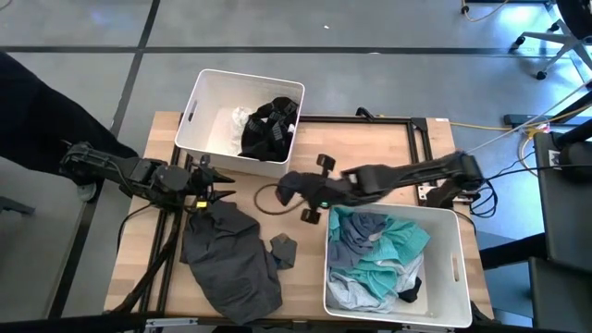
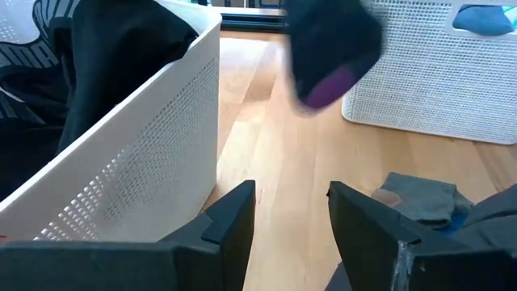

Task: Sort clothes
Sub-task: Put the purple black sock into the bottom white bin

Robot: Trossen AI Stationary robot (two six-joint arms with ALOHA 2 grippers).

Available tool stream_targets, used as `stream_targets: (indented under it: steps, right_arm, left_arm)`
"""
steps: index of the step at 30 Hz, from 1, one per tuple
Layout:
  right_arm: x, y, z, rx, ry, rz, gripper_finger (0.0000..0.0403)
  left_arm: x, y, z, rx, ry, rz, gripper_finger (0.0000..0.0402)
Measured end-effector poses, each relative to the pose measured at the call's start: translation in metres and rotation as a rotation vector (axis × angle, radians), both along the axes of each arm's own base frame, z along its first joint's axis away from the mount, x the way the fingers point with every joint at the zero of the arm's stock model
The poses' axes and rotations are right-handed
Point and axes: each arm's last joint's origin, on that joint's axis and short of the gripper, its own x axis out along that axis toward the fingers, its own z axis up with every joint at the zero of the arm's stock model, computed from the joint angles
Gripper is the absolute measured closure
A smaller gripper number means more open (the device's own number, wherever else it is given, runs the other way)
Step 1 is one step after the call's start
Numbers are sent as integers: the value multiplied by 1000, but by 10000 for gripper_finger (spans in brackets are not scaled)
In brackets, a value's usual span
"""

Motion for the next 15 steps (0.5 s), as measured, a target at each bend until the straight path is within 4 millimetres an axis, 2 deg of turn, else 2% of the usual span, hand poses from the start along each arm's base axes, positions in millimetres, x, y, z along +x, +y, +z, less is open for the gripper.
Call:
stream_targets:
  steps: [6,10,15]
  right_arm:
    - [-46,22,45,49,-96,73,378]
    - [-77,38,61,103,-110,109,377]
    - [-115,58,73,207,-74,170,377]
  left_arm:
    - [0,0,0,-2,1,1,254]
    - [0,0,0,-2,1,1,254]
    - [0,0,0,-3,0,1,254]
